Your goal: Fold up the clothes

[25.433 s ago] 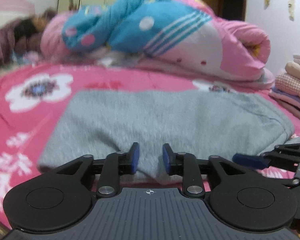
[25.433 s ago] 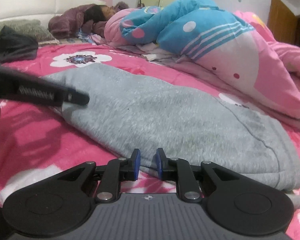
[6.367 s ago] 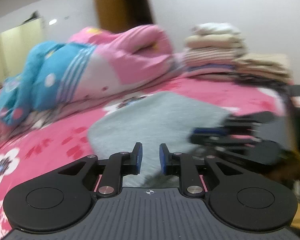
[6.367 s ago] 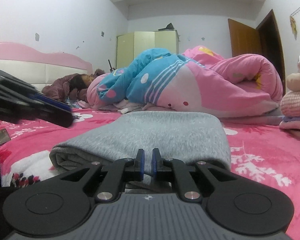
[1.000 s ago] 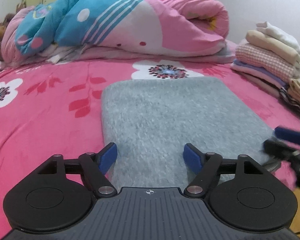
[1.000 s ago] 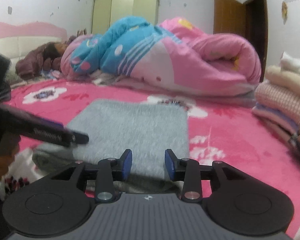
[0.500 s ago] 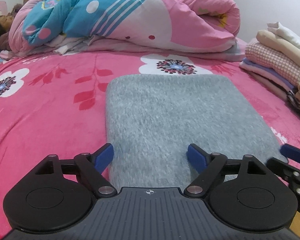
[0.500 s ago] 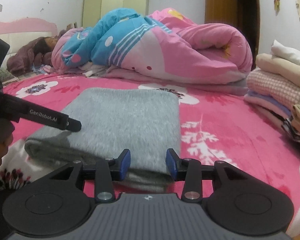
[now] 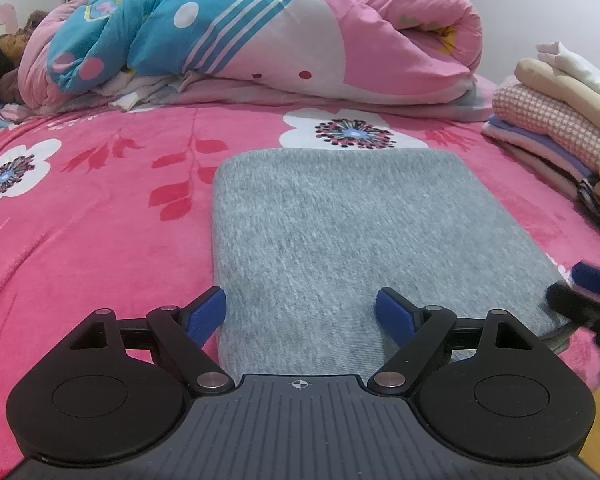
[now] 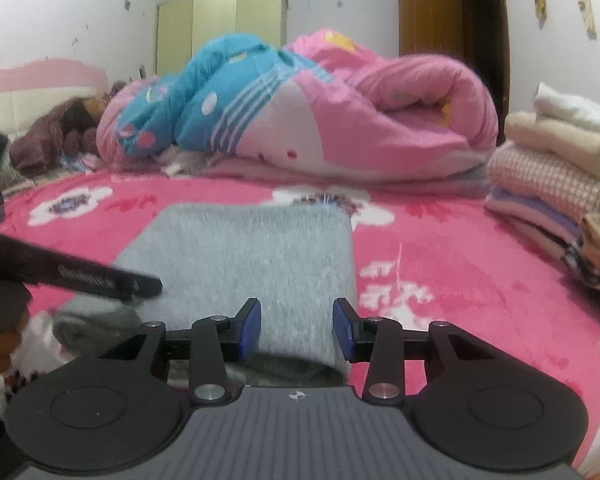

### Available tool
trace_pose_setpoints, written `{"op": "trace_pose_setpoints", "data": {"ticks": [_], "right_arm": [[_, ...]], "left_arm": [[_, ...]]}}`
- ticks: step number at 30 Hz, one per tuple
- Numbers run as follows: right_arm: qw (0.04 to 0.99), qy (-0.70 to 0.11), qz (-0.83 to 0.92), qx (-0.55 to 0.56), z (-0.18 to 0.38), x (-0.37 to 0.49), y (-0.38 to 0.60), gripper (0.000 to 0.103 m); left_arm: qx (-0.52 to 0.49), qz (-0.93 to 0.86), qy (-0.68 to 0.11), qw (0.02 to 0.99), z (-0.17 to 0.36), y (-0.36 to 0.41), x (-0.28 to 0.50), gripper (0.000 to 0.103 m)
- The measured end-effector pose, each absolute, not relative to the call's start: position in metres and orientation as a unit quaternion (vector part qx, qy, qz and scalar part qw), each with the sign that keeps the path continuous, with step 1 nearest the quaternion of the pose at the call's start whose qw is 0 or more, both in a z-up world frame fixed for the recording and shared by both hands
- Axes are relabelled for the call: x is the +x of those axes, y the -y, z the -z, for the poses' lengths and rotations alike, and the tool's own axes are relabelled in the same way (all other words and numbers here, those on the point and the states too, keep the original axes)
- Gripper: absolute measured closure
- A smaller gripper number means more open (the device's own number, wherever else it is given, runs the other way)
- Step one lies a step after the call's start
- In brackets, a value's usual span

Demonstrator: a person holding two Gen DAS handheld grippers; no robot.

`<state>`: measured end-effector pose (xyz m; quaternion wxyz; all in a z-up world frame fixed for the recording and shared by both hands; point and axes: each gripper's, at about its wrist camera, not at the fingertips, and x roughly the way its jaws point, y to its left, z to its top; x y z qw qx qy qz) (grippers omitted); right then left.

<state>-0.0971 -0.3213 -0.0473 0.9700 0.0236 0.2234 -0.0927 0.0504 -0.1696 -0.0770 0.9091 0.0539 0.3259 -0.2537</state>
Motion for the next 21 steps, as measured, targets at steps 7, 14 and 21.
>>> {"op": "trace_pose_setpoints", "data": {"ticks": [7, 14, 21], "right_arm": [[0.967, -0.235, 0.094, 0.04, 0.061, -0.095, 0.326, 0.058], [0.964, -0.238, 0.093, 0.069, 0.063, -0.095, 0.333, 0.055], [0.964, -0.239, 0.087, 0.079, 0.064, -0.095, 0.336, 0.055]], "left_arm": [[0.056, 0.255, -0.323, 0.91, 0.079, 0.171, 0.051, 0.015], [0.049, 0.261, -0.324, 0.908, 0.08, 0.169, 0.052, 0.013], [0.046, 0.266, -0.321, 0.908, 0.08, 0.167, 0.049, 0.013]]}}
